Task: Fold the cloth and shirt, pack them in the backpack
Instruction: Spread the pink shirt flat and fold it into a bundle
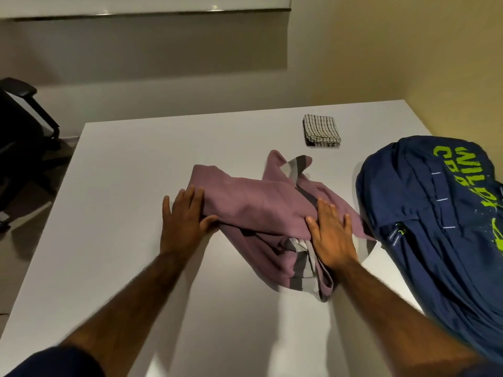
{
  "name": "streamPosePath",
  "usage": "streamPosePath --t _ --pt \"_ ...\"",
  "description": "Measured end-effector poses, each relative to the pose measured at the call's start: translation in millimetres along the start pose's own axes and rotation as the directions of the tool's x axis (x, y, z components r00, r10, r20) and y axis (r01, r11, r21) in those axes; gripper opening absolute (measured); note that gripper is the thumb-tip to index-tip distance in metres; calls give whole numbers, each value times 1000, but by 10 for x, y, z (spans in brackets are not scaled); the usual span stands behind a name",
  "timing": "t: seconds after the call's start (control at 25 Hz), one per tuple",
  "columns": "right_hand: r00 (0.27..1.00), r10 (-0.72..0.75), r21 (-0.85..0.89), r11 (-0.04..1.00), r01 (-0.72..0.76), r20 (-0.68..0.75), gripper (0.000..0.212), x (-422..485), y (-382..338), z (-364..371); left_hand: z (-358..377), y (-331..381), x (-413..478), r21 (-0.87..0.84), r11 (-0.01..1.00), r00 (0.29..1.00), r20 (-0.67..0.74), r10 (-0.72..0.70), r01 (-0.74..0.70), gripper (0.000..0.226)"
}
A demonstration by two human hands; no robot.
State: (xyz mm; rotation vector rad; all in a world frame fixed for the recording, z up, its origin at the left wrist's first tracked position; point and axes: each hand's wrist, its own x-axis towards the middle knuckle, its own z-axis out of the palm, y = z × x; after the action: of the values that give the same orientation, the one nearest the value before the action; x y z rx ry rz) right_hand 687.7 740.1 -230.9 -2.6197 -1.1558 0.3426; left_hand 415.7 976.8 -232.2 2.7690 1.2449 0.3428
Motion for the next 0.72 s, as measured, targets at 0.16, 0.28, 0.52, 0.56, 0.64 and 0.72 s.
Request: streamPosePath --t 0.16,0.28,0.52,0.56,0.64,0.72 --pt "997 0 -93 996 7 83 82 -65 144 13 -8 -8 -8 61 993 995 7 -102 102 56" --pt "992 31 -95 995 -19 123 93 -86 143 5 -132 -50 -29 155 983 994 28 -106 101 16" --pt "996 75 -470 878 -87 -44 81 -223 7 -196 -827 -508 -113 523 836 794 433 -426 163 14" --pt "997 21 -513 857 -55 -72 63 -209 -43 -261 -986 -607 -107 561 817 723 508 -468 135 10" --pt "999 -28 -512 859 3 -40 24 -127 -118 -388 -1226 -774 -30 571 818 557 656 -509 74 5" --pt "997 -72 -458 888 46 -40 14 12 -170 -449 -1320 -894 98 579 813 467 738 -488 -66 21"
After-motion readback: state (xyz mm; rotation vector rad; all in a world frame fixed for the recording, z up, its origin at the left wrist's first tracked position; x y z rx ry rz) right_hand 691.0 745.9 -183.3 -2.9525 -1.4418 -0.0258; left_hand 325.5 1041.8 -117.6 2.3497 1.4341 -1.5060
